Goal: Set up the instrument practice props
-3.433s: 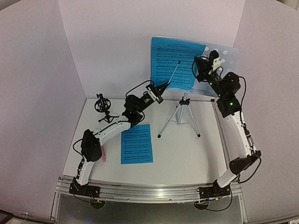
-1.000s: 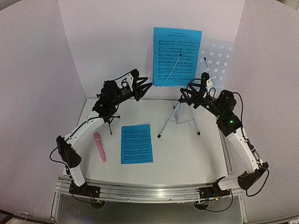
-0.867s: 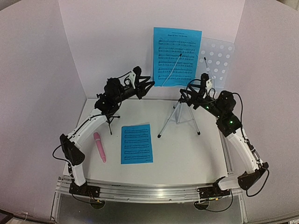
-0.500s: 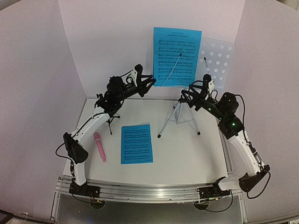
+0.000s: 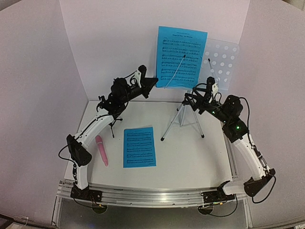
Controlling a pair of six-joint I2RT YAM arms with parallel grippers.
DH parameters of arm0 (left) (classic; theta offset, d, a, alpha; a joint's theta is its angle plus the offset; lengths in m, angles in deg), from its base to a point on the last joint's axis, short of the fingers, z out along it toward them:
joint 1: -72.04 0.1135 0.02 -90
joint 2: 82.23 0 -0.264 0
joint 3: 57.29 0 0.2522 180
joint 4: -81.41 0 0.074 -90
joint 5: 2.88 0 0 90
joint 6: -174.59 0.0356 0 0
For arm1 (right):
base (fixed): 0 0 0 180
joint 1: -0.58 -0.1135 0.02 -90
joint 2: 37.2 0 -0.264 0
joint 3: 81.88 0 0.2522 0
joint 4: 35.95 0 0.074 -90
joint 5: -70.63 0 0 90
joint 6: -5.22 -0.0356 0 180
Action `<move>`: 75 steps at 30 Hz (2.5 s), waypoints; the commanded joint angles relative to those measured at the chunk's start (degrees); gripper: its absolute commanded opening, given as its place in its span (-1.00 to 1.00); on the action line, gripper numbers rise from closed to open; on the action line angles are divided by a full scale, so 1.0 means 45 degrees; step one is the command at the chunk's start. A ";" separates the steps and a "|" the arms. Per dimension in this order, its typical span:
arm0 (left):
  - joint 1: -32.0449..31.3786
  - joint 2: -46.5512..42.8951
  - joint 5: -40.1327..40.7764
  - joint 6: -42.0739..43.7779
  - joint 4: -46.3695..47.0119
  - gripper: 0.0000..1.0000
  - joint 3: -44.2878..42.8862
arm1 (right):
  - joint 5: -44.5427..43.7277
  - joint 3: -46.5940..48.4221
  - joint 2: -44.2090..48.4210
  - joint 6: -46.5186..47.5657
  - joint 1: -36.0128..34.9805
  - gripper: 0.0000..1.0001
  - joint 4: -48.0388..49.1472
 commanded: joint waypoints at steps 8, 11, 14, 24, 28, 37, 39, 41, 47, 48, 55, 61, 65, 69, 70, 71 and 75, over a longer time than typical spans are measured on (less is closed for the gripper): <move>0.0146 -0.0202 0.1034 -0.0596 0.0471 -1.00 -0.0483 | 0.0055 -0.0001 0.0222 -0.0021 -0.0085 0.32 0.0296; 0.0219 -0.0340 0.1188 -0.0528 0.0868 -1.00 -0.0084 | 0.0027 -0.0023 0.0248 -0.0039 -0.0096 0.32 0.0298; 0.0249 -0.0444 0.1269 -0.0509 0.1049 -1.00 0.0214 | 0.0027 -0.0008 0.0241 -0.0041 -0.0093 0.32 0.0328; 0.0283 -0.0680 0.1027 -0.0698 0.1434 -1.00 0.0980 | 0.0054 0.0032 0.0252 -0.0023 -0.0106 0.33 0.0328; 0.0283 -0.0446 0.1060 -0.0407 0.1475 -1.00 0.0478 | 0.0084 0.0083 0.0273 -0.0018 -0.0110 0.33 0.0346; 0.0283 -0.0241 0.0927 -0.0452 0.1680 -1.00 -0.0004 | 0.0029 0.0059 0.0294 0.0025 -0.0104 0.33 0.0343; 0.0278 -0.0271 0.0947 -0.0474 0.1768 -1.00 0.0116 | -0.0056 0.0046 0.0273 0.0037 -0.0107 0.33 0.0354; 0.0284 -0.0263 0.0982 -0.0536 0.1740 -1.00 0.0146 | -0.0195 0.0030 0.0235 0.0037 -0.0098 0.33 0.0341; 0.0286 -0.0341 0.1012 -0.0645 0.1713 -1.00 0.0416 | -0.1110 0.0009 0.0095 -0.0163 -0.0100 0.33 0.0246; 0.0284 -0.0340 0.1050 -0.0653 0.1708 -1.00 0.0422 | -0.1368 0.0026 0.0055 -0.0192 -0.0098 0.33 0.0186; 0.0283 -0.0378 0.1143 -0.0724 0.1700 -1.00 0.0543 | -0.2439 0.0360 -0.0294 -0.0237 -0.0100 0.34 -0.0510; 0.0302 -0.0490 0.1309 -0.0989 0.1697 -1.00 0.0812 | -0.4018 0.1112 -0.0899 -0.0440 -0.0099 0.33 -0.1060; 0.0303 -0.0486 0.1394 -0.1105 0.1738 -1.00 0.0869 | -0.4261 0.1722 -0.1400 -0.0605 -0.0105 0.32 -0.1406; 0.0303 -0.0468 0.1229 -0.0879 0.1888 -1.00 0.0847 | -0.4500 0.1969 -0.1694 -0.0712 -0.0101 0.31 -0.1520; 0.0303 -0.0448 0.1225 -0.0819 0.1890 -1.00 0.0785 | -0.4510 0.1969 -0.1701 -0.0702 -0.0101 0.31 -0.1520; 0.0303 -0.0426 0.1229 -0.0757 0.1865 -1.00 0.0712 | -0.4521 0.1952 -0.1705 -0.0693 -0.0098 0.31 -0.1520; 0.0303 -0.0433 0.1098 -0.0722 0.1913 -1.00 0.0669 | -0.4483 0.1904 -0.1598 -0.0691 -0.0099 0.31 -0.1520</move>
